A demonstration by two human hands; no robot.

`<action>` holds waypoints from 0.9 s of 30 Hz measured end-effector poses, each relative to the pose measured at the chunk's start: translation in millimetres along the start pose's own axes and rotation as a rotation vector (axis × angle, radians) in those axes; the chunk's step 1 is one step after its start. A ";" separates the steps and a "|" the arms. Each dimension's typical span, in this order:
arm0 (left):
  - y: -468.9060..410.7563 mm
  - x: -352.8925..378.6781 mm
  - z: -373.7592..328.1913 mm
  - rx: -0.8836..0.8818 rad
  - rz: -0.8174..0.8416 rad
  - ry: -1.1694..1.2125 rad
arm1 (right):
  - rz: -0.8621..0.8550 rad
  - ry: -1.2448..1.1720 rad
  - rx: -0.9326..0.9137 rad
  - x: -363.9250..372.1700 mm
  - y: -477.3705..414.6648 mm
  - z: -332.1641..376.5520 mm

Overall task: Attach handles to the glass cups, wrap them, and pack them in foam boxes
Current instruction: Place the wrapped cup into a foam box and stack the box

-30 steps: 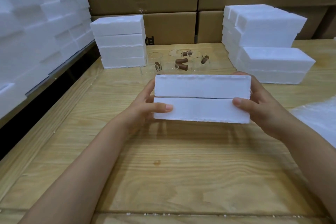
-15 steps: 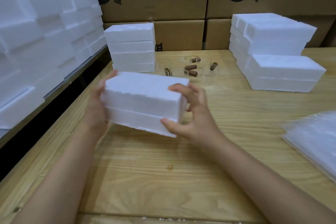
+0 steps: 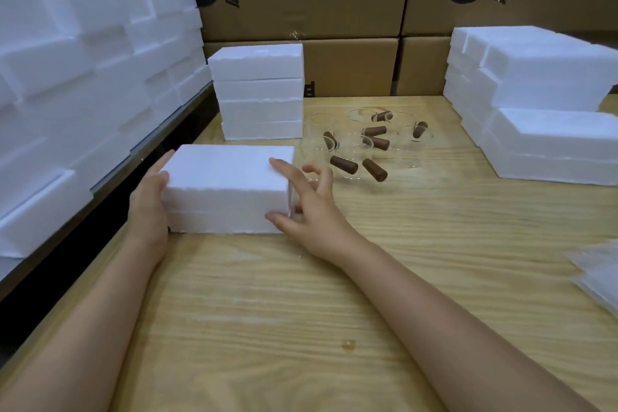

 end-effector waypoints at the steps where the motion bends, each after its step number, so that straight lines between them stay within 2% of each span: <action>1: -4.6 -0.4 -0.8 -0.019 -0.025 0.004 | -0.037 0.021 0.000 3.4 -6.2 0.7; 9: -62.3 17.8 1.0 0.003 -0.230 -0.075 | -0.213 0.306 0.119 25.5 -61.6 0.7; 12: -78.5 31.9 -2.2 0.019 -0.284 -0.124 | -0.255 0.244 0.128 25.5 -74.7 0.9; 16: -98.0 49.4 -5.6 0.021 -0.292 -0.173 | -0.197 0.260 0.202 27.5 -86.2 -2.3; 21: -111.3 65.9 -5.1 0.027 -0.297 -0.159 | -0.122 0.083 0.357 22.5 -101.1 -4.6; 27: -117.7 73.0 -3.7 0.042 -0.311 -0.153 | -0.129 -0.010 0.448 21.6 -108.8 0.7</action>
Point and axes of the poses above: each hand's wrist, its own y-axis away from the middle knuckle, its own x-axis out of the palm, z = x × y, the point moved 2 cm from there along -y, towards the middle knuckle, and after that the axes turned 13 degrees about -y, right-handed, at the moved point
